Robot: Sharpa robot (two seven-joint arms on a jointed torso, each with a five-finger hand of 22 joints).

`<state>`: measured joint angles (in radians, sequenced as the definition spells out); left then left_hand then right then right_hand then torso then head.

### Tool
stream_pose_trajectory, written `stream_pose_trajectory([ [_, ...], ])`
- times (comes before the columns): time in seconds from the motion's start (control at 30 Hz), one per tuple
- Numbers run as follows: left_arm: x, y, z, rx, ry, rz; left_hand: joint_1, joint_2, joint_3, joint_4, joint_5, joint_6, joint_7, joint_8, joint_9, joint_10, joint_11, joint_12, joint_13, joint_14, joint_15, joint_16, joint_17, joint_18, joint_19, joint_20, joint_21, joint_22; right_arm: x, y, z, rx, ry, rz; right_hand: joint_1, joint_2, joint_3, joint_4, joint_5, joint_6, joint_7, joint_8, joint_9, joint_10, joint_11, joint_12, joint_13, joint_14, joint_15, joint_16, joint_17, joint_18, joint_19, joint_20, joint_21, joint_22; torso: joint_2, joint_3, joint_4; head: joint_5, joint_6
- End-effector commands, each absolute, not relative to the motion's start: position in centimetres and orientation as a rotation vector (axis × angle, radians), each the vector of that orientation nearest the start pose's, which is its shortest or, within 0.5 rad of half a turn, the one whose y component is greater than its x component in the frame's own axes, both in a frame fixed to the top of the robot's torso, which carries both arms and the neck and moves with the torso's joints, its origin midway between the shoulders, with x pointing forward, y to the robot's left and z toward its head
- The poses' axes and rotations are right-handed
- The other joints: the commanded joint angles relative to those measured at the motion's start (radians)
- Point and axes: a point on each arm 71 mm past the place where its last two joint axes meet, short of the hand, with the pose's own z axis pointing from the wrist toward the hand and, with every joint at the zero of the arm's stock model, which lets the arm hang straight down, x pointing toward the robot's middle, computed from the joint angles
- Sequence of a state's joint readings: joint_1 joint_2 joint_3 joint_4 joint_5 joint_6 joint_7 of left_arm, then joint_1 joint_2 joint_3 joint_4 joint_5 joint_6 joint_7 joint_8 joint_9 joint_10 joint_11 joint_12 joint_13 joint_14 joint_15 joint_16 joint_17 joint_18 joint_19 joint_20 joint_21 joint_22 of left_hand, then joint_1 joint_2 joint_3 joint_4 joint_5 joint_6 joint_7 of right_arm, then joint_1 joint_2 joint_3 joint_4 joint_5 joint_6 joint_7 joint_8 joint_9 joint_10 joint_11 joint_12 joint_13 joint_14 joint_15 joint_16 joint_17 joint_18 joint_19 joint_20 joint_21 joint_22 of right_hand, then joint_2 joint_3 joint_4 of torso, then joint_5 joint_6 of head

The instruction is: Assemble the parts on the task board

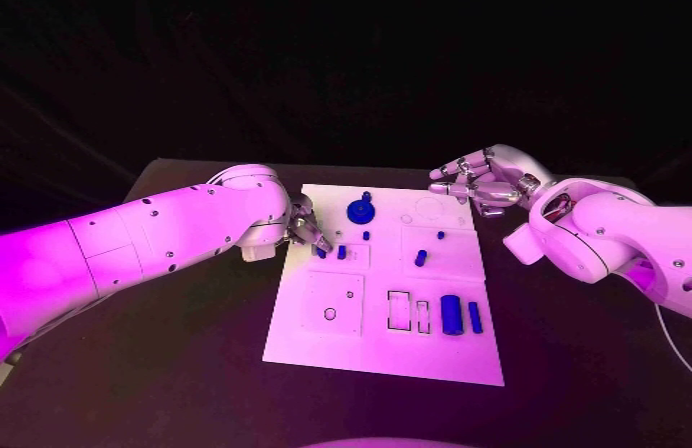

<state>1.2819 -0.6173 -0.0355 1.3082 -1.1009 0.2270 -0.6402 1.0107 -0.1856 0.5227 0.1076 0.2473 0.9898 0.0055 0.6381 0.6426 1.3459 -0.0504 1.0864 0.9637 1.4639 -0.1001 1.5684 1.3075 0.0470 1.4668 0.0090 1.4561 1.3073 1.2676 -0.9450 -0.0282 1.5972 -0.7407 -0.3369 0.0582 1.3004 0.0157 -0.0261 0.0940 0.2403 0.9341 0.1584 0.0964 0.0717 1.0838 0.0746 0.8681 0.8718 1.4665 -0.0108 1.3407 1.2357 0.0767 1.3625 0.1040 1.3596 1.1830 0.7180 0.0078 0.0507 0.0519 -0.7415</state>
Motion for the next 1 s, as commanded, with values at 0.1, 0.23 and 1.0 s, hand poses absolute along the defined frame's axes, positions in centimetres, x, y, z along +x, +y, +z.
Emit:
stream_pose_trajectory([
  [0.1,52.2,17.3,-20.8,-0.109,2.362,-0.184,-0.019,0.009,-0.088,0.026,-0.004,0.006,0.008,-0.008,-0.008,0.002,-0.002,0.008,0.002,0.107,-0.006,0.002,0.263,-0.017,0.062,-0.005,0.006,0.157,48.3,-23.0,-14.4,0.449,1.663,1.083,0.001,0.003,-0.004,-0.001,0.004,-0.002,0.003,0.006,0.000,-0.009,0.000,0.001,0.000,0.012,0.008,-0.005,-0.001,0.007,-0.010,0.000,-0.006,-0.001,0.000,0.0003,0.0001,0.000,-0.001],
  [0.23,52.3,17.4,-20.8,-0.112,2.359,-0.183,-0.019,0.014,-0.147,0.043,-0.003,0.010,0.008,-0.010,-0.012,0.003,-0.002,0.012,0.006,0.107,-0.006,0.002,0.263,-0.018,0.065,-0.005,0.010,0.162,48.3,-23.0,-14.4,0.449,1.663,1.083,0.001,0.003,-0.004,-0.001,0.004,-0.002,0.003,0.006,0.000,-0.009,0.000,0.001,0.000,0.012,0.008,-0.005,-0.001,0.007,-0.010,0.000,-0.006,-0.001,-0.001,0.0006,0.0000,0.000,-0.002],
  [1.0,52.4,18.0,-19.7,-0.211,2.275,-0.259,-0.007,0.054,-0.394,0.152,-0.088,0.021,0.003,-0.001,-0.018,0.010,-0.007,0.023,0.011,0.107,-0.010,0.002,0.263,-0.021,0.070,-0.009,0.021,0.177,48.4,-23.0,-14.5,0.449,1.674,1.081,-0.001,0.005,-0.008,0.002,0.004,-0.003,0.003,0.006,0.000,-0.009,0.000,0.001,-0.002,0.011,0.009,-0.007,-0.003,0.007,-0.010,0.000,-0.007,-0.003,-0.001,0.0001,0.0000,-0.001,-0.001],
])
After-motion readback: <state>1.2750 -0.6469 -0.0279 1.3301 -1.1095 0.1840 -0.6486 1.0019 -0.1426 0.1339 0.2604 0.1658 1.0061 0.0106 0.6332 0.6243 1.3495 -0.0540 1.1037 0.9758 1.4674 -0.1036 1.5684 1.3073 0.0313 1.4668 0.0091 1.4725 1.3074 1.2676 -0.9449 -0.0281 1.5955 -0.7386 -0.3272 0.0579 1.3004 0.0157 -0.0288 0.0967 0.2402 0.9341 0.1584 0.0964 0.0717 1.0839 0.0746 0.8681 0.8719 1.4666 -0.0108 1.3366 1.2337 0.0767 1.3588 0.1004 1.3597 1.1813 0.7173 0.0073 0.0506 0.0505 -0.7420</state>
